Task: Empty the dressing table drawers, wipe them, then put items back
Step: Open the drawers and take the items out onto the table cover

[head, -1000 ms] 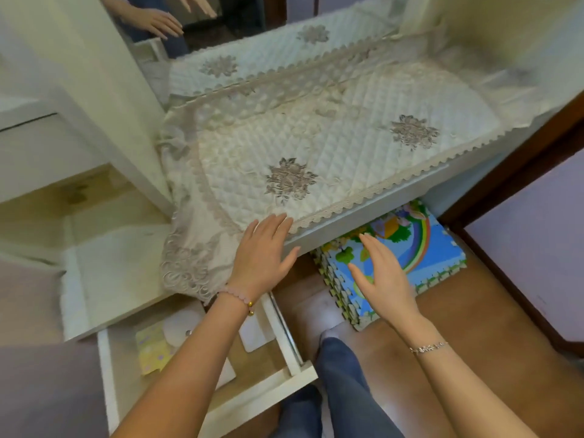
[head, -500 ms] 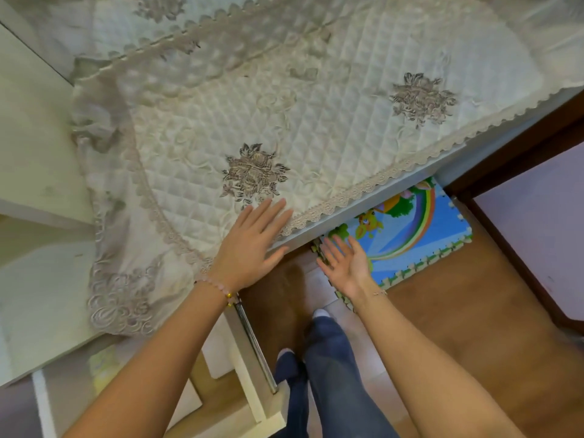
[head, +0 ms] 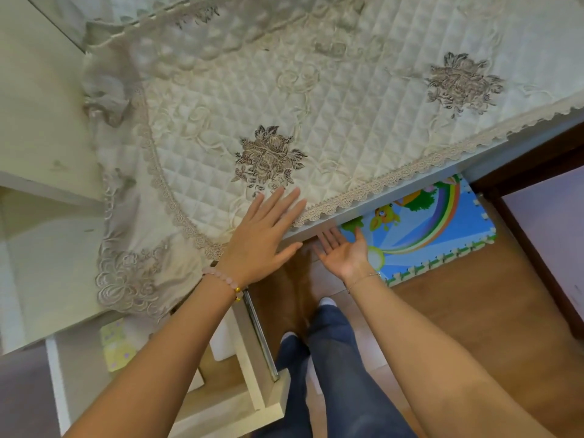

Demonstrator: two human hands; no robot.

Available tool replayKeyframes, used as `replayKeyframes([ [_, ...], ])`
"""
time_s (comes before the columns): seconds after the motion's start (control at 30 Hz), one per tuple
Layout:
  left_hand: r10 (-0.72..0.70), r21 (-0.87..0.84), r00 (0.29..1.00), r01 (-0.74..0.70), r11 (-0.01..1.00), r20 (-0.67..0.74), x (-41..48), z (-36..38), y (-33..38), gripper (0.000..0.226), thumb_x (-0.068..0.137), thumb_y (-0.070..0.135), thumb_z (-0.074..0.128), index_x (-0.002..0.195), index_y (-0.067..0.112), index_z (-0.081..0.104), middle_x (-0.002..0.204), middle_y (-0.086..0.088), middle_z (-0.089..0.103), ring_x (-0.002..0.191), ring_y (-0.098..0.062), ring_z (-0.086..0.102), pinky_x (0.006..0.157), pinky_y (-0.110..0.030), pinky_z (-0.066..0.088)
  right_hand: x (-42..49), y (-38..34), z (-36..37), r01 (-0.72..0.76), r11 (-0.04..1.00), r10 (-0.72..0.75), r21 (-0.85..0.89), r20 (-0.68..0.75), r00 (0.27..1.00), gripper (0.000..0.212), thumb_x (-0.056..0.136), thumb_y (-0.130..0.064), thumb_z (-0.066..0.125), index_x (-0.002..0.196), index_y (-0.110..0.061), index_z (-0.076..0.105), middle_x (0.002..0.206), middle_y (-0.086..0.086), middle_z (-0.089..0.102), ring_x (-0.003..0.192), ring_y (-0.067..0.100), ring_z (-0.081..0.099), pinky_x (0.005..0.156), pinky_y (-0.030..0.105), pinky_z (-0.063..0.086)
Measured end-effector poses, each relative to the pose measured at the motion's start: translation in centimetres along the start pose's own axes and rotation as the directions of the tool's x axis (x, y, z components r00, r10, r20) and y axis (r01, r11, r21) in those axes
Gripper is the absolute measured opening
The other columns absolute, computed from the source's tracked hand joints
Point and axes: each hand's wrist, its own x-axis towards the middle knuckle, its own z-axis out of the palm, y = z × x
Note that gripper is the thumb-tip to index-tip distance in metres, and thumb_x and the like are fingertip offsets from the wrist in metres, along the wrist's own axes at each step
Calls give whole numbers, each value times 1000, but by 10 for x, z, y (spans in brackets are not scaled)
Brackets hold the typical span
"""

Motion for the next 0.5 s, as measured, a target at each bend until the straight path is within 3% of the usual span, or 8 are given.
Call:
replayKeyframes([
  [0.2,-15,-49,1000,14,999,-12,-15,-2,6,67,92,50,37,148,16,23,155,1,16,144,-17,10,117,-38,5,-18,4,-16,11,1000,-11,4,-22,1000,66,92,-54,33,140,-8,37,142,11,42,131,21,40,110,44,25],
  [0.5,-22,105,998,16,994,54,-39,0,18,70,91,52,29,149,14,18,156,-3,16,144,-21,12,116,-41,6,-64,24,-92,60,998,-55,33,-125,991,69,92,-57,30,141,-8,35,147,10,37,135,23,34,113,43,24],
])
